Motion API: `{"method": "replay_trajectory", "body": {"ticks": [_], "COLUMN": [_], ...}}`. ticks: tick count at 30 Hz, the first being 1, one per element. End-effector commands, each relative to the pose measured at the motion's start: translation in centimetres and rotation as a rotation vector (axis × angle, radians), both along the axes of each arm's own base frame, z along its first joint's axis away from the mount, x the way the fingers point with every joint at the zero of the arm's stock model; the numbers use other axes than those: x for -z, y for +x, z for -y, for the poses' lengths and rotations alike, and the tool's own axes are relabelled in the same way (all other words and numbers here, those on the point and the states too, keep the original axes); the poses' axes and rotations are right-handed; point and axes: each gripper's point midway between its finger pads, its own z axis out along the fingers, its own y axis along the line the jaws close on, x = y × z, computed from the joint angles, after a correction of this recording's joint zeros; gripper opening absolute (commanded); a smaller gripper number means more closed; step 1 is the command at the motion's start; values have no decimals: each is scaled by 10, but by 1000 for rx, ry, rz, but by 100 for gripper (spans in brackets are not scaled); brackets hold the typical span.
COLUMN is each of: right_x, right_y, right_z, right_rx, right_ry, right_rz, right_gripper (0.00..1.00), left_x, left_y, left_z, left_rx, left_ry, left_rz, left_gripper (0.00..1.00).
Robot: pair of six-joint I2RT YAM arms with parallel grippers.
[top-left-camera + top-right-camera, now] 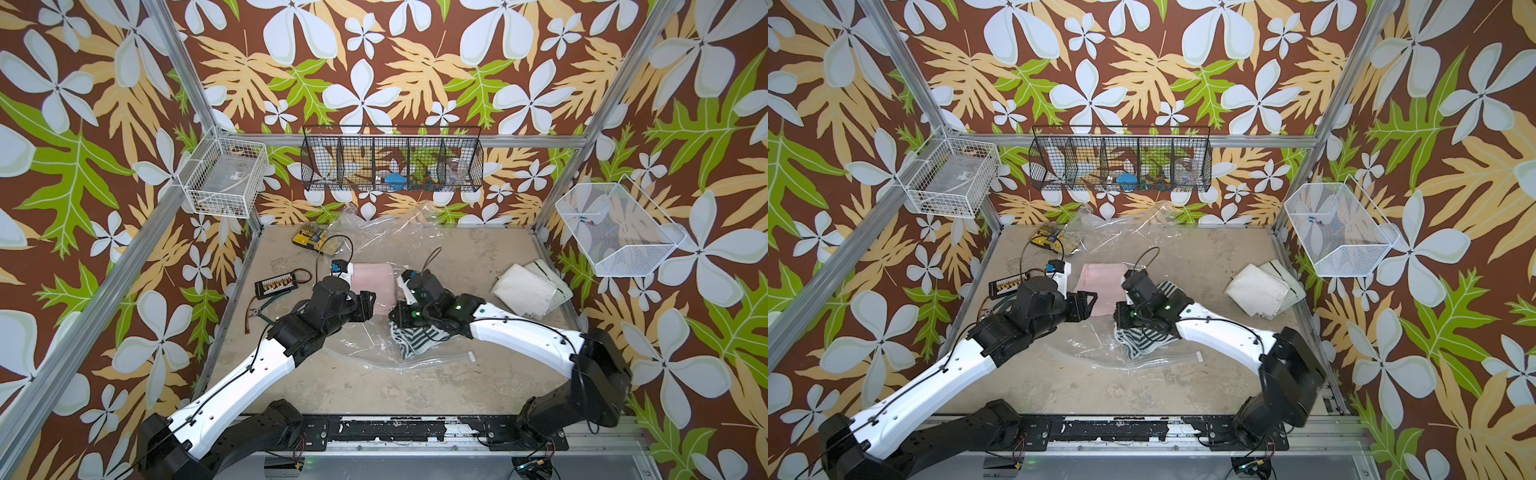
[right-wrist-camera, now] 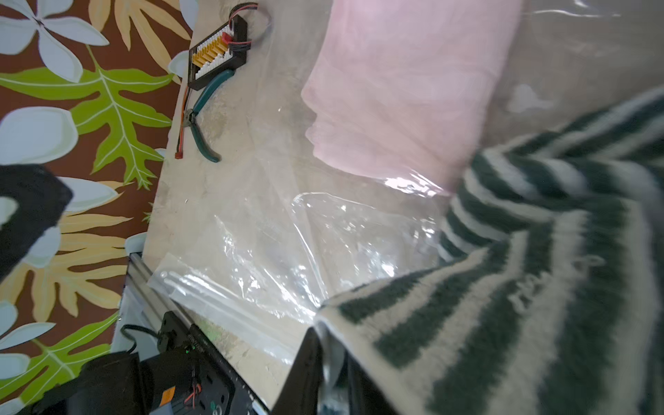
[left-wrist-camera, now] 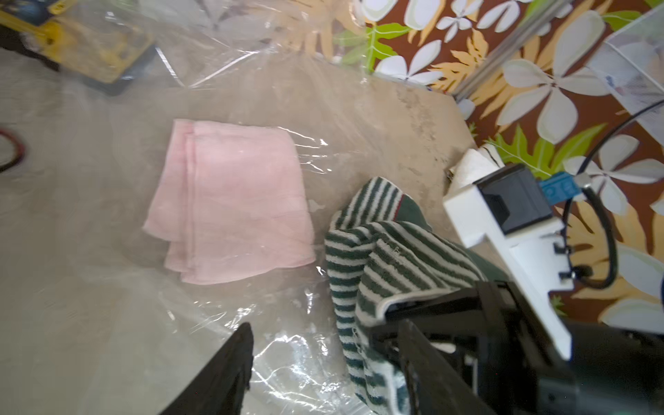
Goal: Place the folded towel into the vacuum bag
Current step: Adjust the towel in the vacuum bag.
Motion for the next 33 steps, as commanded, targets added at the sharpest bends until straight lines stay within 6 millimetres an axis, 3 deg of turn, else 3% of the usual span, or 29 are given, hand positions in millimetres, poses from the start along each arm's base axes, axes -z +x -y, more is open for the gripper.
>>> {"method": "replay_trajectory", "body": {"ticks": [1, 3, 5, 7, 9, 13, 16, 19, 21, 23, 26, 33], "right_x": [-5, 4, 9, 8, -8, -46, -54, -32, -7, 4, 10, 33], "right_y": [17, 11, 0, -11, -23, -41, -40, -24, -12, -3, 5, 15], "right_z": [-40, -65, -83, -90, -88, -52, 0, 64, 106, 131, 145, 135], "right_rx": [39, -27, -101, -170, -230, -270, -206, -72, 17, 67, 105, 91], "right_ry": [-8, -33, -32, -6, 20, 82, 67, 9, -43, -78, -91, -88], "right_rz": [88, 88, 66, 38, 51, 74, 95, 86, 56, 51, 62, 16], "right_gripper": [20, 25, 42, 57, 63, 64, 64, 64, 64, 63, 62, 60], "left_x": [4, 2, 4, 6, 9, 11, 15, 28, 41, 49, 61, 90], "left_y": [2, 1, -1, -2, -2, -4, -11, -24, -30, -27, -18, 4], "left_z": [-36, -43, -48, -52, -54, -41, -23, 8, 29, 42, 54, 58], "left_rx": [-155, -178, -188, -195, -192, -113, -16, 142, 241, 295, 362, 388], "left_ry": [71, 70, 75, 83, 80, 59, 27, -60, -98, -93, -39, 104], "left_rz": [-17, -14, -18, -23, -26, -46, -89, -158, -189, -181, -174, -177], "left_gripper": [66, 66, 66, 67, 67, 69, 70, 76, 82, 88, 91, 84]}}
